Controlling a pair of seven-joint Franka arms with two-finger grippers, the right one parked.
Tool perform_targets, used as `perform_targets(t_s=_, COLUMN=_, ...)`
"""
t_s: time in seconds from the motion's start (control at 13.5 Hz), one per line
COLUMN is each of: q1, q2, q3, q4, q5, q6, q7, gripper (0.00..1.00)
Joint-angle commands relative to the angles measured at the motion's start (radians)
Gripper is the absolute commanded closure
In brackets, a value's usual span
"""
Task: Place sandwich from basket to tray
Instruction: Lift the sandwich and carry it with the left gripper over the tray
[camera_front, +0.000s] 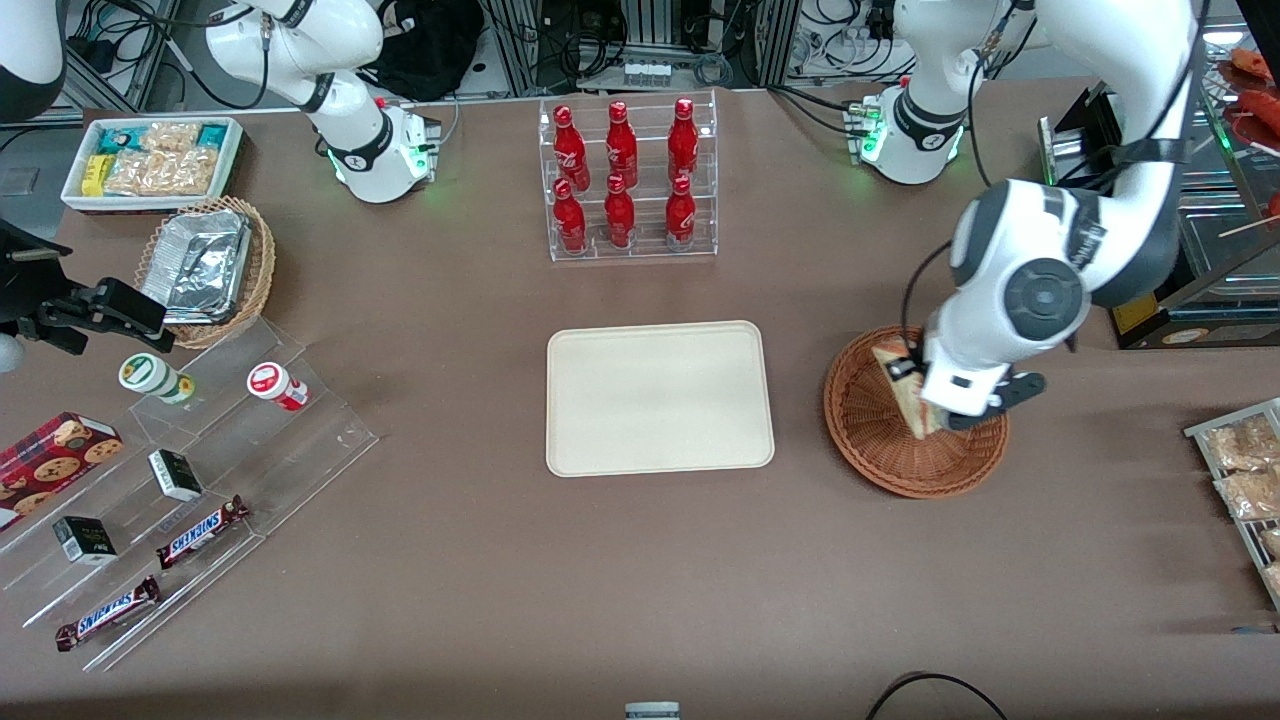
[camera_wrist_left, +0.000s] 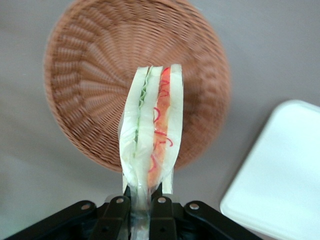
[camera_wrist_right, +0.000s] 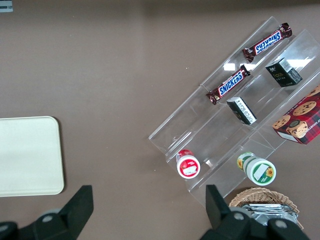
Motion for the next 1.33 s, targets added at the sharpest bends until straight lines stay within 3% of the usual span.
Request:
perform_targets(t_s=0.0, q1=-0.087, q2=0.089, q3=0.006, q4=0.09, q5=0.018, q6=-0.028, q7=0.01, gripper=0.95)
perform_targets(t_s=0.52, q1=-0.265, q2=0.265, q3=-0.002, q4=0.263, q5=-0.039, q6=0.041, q7=-0.044, gripper=0.97)
perform_targets(t_s=0.96, q1=-0.399, q2=0.46, q3=-0.002, q4=0.476, q5=-0.036, q6=0.066, q7=-0.208, gripper=0.97)
perform_targets(t_s=1.26, q1=-0.454, q2=0.509, q3=0.0, q4=0.48, q5=-0.027, q6=0.188, q7=-0.297, gripper=0.97)
